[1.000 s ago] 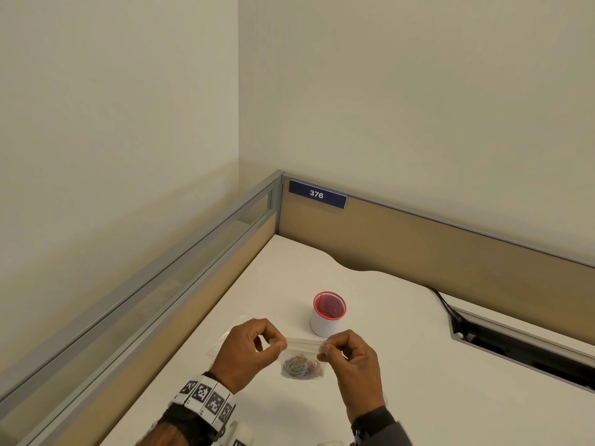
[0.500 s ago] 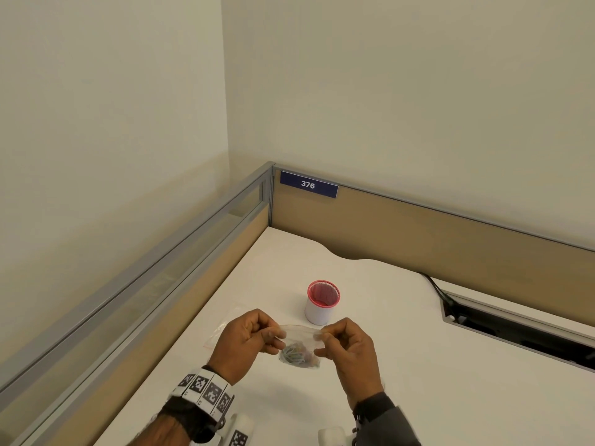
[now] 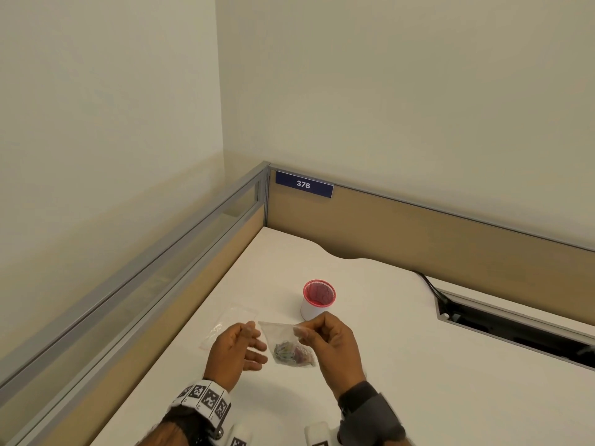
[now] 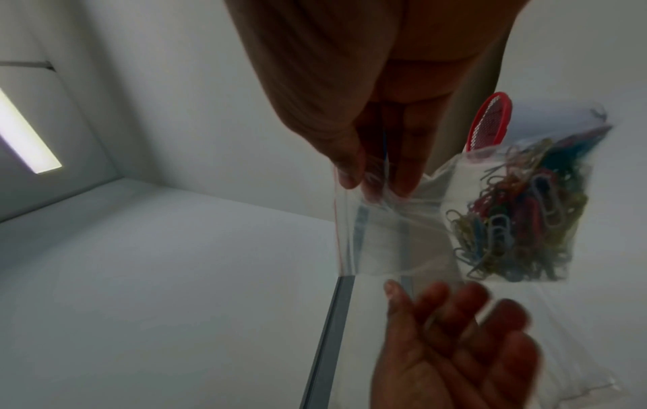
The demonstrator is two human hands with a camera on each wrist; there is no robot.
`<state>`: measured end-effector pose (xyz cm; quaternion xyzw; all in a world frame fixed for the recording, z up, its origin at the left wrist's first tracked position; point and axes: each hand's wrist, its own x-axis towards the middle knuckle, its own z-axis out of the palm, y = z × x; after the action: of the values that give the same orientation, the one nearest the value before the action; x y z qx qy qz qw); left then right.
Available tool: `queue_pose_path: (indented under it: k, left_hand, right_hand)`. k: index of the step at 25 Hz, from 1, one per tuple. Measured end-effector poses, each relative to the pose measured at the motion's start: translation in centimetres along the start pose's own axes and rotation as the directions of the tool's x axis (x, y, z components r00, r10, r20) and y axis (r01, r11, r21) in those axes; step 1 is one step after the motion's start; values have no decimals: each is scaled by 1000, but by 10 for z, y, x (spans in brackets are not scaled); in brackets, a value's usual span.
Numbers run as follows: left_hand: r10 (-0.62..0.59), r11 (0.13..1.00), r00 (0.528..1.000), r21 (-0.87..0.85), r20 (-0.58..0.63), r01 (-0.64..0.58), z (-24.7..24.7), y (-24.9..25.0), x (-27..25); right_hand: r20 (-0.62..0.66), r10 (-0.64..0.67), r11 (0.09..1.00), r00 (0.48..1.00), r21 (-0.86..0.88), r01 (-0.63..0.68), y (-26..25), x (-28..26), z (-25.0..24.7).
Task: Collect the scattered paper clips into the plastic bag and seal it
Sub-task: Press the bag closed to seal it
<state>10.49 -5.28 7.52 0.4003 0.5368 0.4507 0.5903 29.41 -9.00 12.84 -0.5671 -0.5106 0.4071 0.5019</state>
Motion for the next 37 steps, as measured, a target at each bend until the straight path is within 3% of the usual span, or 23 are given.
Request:
queue_pose_path:
  k: [3, 5, 11, 16, 19, 22, 24, 27, 29, 32, 34, 37]
  left_hand:
    - [-262, 965, 964, 10, 35, 262, 7, -5, 0]
    - [-344, 936, 937, -57, 70, 348, 14, -3, 0]
    - [-169, 975, 984, -136, 59, 175, 28, 13, 6]
    - [-352, 919, 931, -150, 95, 363, 42, 4, 8]
    - [-399, 889, 902, -174, 162, 424, 44, 6, 5]
    - [-354, 912, 908, -134, 225, 388, 39, 13, 11]
    - [-290, 952, 937, -43, 193, 304, 34, 10, 21]
    - [-203, 962, 972, -161, 118, 220, 35, 10, 22]
    - [-156, 954, 977, -236, 142, 187, 39, 14, 20]
    - [-80, 947, 971, -285, 226, 145, 42, 20, 18]
    - [-70, 939, 966, -312, 249, 149, 44, 20, 19]
    - [-72, 950, 974, -283, 215, 133, 46, 22, 18]
  right_hand:
    - [68, -47, 999, 997, -16, 48, -8, -2, 1]
    - [129, -62, 997, 990, -45, 68, -8, -5, -1]
    - [212, -60, 992, 975, -94, 81, 1, -10, -15]
    - [226, -32, 994, 974, -98, 55, -3, -8, -14]
    - [287, -25, 992, 958, -109, 59, -6, -6, -17]
    - [389, -41, 982, 920, -155, 109, -11, -7, -22]
    - [355, -74, 983, 932, -133, 129, -10, -8, -27]
    - [119, -71, 987, 990, -132, 87, 0, -3, -28]
    - [-9, 42, 988, 999, -151, -43, 6, 0, -24]
    - [98, 231, 967, 968, -129, -218, 11, 1, -14]
    - [166, 259, 966, 951, -60, -253, 16, -1, -7]
    - [157, 277, 956, 948, 60, -289, 25, 1, -5]
